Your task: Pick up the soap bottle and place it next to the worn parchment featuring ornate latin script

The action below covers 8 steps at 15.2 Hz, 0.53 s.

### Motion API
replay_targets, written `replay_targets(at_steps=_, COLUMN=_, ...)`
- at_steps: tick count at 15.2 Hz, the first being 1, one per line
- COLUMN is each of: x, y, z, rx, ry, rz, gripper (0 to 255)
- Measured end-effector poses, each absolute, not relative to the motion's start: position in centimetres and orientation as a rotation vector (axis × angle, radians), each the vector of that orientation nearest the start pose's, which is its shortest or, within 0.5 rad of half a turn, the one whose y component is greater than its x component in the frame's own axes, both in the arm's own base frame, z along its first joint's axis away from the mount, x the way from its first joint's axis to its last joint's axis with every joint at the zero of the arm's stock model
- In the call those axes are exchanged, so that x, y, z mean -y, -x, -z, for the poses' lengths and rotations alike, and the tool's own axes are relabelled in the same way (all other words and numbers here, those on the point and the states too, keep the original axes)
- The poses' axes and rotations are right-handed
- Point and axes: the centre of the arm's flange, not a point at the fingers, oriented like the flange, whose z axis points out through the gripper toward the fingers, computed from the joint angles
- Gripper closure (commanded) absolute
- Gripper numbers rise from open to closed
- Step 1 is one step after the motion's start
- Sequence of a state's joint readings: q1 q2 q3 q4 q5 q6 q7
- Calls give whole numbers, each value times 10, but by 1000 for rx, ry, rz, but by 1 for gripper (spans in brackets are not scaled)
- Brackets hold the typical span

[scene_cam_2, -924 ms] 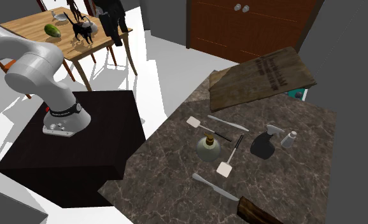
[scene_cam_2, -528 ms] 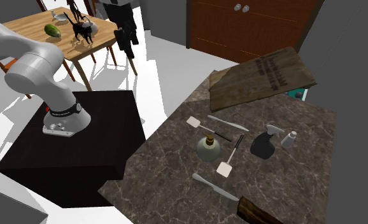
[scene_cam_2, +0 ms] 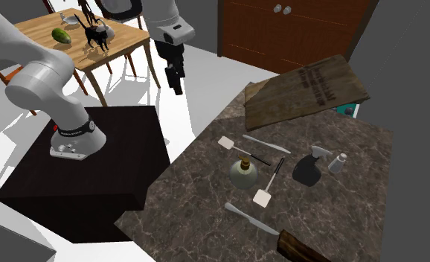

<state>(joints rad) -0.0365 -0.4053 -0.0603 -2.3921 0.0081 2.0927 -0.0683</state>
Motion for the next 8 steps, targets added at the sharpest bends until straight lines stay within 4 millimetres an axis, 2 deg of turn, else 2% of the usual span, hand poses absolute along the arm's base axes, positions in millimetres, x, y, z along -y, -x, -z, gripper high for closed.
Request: replay_targets(at_steps=8, x=61, y=-498, z=-402, rx=-41, ry=3133, rz=154, gripper=0)
